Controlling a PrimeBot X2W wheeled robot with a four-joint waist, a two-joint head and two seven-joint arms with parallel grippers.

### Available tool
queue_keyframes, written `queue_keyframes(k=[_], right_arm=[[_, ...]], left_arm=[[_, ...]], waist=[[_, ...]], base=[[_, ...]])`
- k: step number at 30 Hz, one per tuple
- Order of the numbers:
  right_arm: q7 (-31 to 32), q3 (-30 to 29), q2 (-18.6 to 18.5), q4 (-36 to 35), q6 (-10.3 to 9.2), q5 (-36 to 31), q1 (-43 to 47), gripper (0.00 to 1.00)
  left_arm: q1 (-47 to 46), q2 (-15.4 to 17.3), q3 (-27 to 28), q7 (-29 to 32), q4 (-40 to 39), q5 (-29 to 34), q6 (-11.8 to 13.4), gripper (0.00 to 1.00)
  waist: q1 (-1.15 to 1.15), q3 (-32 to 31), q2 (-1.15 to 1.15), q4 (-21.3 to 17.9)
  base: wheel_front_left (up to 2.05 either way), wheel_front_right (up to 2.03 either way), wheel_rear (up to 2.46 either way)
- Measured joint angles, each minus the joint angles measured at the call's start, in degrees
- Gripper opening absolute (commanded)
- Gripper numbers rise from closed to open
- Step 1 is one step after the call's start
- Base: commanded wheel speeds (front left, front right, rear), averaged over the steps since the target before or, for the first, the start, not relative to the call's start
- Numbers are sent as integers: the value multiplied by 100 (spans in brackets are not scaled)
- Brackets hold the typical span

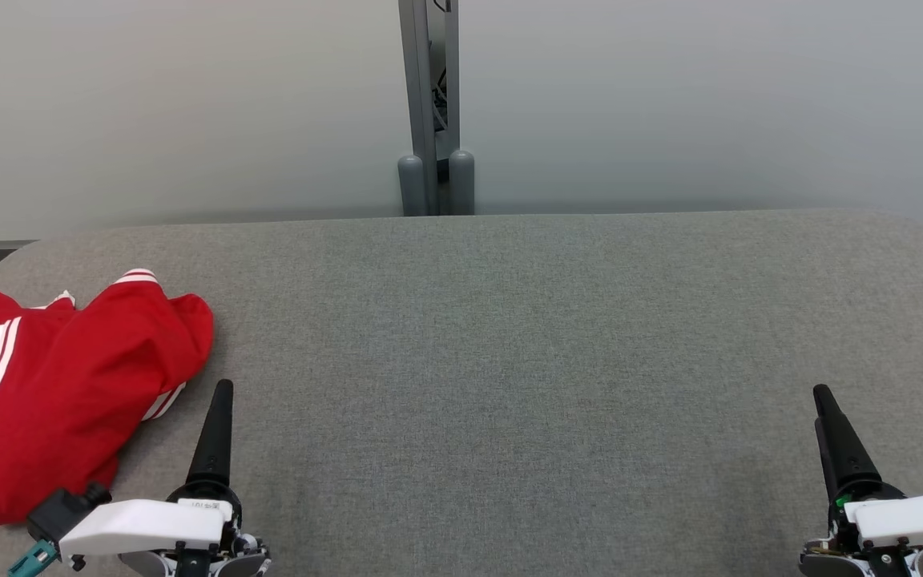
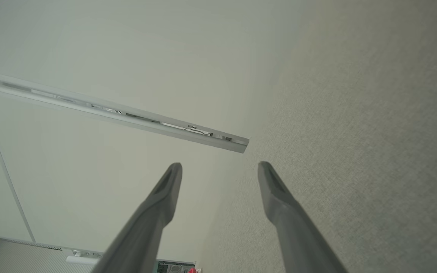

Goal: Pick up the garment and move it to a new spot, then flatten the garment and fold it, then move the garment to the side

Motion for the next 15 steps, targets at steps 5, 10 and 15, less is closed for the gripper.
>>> queue_keyframes(k=[5,10,15], right_arm=[[-102,52,3,-80,0,-533,8,100],[-226,138,4,-200,0,-1265,59,100],[-346,300,-1,-299,0,-1994,73,100]], left_arm=[[2,-41,27,-73,-102,602,0,100],[93,-73,97,-168,-264,1401,0,100],[133,-80,98,-253,-431,2078,34,100]], waist=[[0,-14,0,4],[0,-36,0,7],[0,-57,0,13]], base=[[0,0,0],[0,0,0],[0,0,0]])
